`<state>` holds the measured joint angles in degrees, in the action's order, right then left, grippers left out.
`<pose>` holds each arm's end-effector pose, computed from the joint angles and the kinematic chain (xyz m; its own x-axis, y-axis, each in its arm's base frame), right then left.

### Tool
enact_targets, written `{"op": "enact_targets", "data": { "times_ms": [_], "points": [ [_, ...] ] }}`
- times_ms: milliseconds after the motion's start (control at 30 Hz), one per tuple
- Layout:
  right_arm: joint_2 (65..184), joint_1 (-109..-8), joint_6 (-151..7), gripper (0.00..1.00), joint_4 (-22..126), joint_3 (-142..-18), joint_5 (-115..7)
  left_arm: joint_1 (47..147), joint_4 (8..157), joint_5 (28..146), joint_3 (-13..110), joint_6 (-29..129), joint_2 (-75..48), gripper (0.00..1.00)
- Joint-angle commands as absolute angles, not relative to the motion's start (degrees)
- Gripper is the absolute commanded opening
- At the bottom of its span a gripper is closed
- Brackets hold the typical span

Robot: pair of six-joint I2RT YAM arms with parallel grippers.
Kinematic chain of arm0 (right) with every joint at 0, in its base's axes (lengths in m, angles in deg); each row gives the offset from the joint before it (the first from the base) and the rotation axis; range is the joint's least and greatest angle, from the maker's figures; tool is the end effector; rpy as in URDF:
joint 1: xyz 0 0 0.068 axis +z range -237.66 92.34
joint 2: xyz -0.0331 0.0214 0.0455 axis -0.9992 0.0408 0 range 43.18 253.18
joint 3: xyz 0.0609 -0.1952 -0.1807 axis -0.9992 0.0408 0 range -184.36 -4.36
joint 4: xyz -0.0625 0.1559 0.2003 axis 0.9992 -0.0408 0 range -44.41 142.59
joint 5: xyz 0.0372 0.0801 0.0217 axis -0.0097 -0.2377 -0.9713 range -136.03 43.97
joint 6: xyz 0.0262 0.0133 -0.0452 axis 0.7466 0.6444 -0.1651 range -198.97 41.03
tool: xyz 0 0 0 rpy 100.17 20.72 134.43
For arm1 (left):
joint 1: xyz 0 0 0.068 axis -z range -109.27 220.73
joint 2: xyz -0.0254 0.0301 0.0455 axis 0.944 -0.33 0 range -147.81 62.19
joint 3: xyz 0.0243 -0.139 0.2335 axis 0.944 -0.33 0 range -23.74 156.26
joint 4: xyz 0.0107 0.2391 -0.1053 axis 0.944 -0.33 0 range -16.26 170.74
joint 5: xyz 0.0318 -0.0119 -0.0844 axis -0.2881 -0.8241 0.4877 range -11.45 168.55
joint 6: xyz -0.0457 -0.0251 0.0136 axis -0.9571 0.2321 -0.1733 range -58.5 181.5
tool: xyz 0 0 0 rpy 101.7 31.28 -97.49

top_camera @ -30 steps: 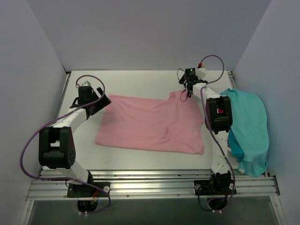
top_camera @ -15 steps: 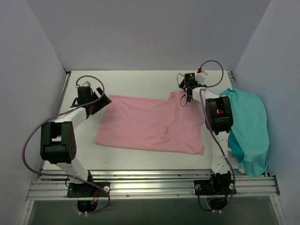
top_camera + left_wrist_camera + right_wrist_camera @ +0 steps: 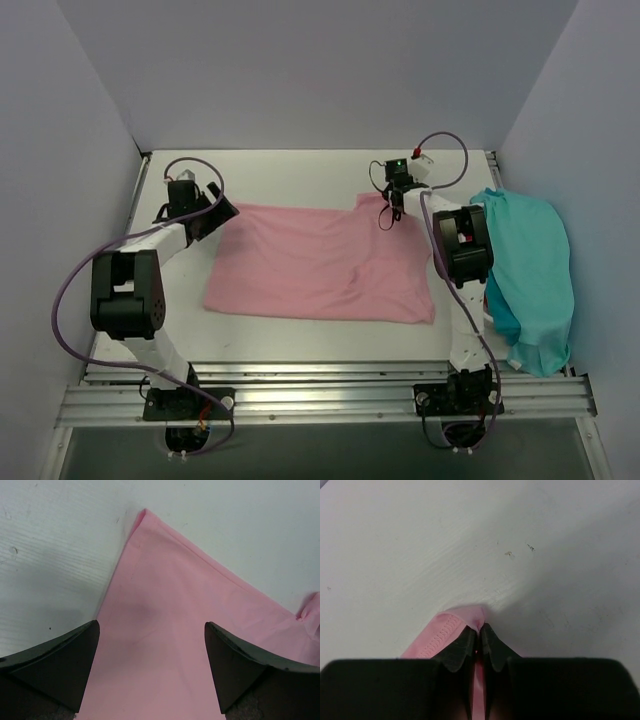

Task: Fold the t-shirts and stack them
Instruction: Grap the side of the flattened tshirt furthest away from the robot with both arms

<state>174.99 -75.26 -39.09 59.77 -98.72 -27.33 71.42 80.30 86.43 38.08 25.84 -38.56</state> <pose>0.5104 0.1006 0.1547 -0.3347 0.5483 -0.7664 0.3671 0.8249 0.4299 0.3820 -0.0095 0.1964 -0.5841 -0.5705 -0.5774 -0.2740 0.8082 -0.5213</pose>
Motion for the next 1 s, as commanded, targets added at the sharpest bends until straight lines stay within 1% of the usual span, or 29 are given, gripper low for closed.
{"op": "enact_targets", "data": {
  "times_ms": [0,67,100,133,200,267,400,633,833,867,933,967],
  "points": [
    [176.3,-75.9,-38.8,0.01,57.3,-99.5,-27.8,71.1,81.6,85.3,43.4,26.7,-41.7,0.95],
    [176.2,-75.9,-38.8,0.00,57.3,-99.4,-27.8,71.0,80.8,84.0,48.0,27.0,-44.2,0.95],
    [176.1,-75.9,-38.8,0.00,57.3,-99.3,-27.8,69.3,79.6,83.5,49.8,27.1,-47.7,0.95],
    [176.0,-76.0,-38.7,0.00,57.3,-99.3,-27.8,68.8,77.3,83.8,54.2,27.1,-49.5,0.95],
    [175.5,-76.0,-38.6,0.00,57.3,-99.0,-27.7,68.4,75.5,85.6,58.5,26.7,-55.3,0.95],
    [175.0,-76.1,-38.6,0.00,57.3,-98.6,-27.7,68.4,73.9,86.2,63.8,26.5,-58.3,0.95],
    [174.4,-76.4,-38.5,0.00,57.8,-97.9,-27.8,68.3,70.6,86.6,70.5,26.2,-64.4,0.95],
    [174.8,-76.5,-38.3,0.00,58.1,-97.7,-27.8,69.1,70.3,90.9,71.9,25.7,-66.0,0.96],
    [176.0,-76.6,-37.8,0.00,58.2,-98.0,-27.9,70.1,72.0,93.1,67.5,26.3,-63.8,1.00],
    [176.2,-76.6,-37.8,0.00,58.2,-98.0,-27.9,70.1,72.5,93.1,67.0,26.4,-63.7,0.94],
    [176.3,-76.6,-37.7,0.00,58.3,-98.0,-28.2,70.1,73.6,93.5,66.3,26.4,-64.0,0.91],
    [176.3,-76.6,-37.7,0.00,58.5,-98.0,-28.2,70.1,73.5,94.0,66.7,26.4,-64.3,0.85]
  ]
}}
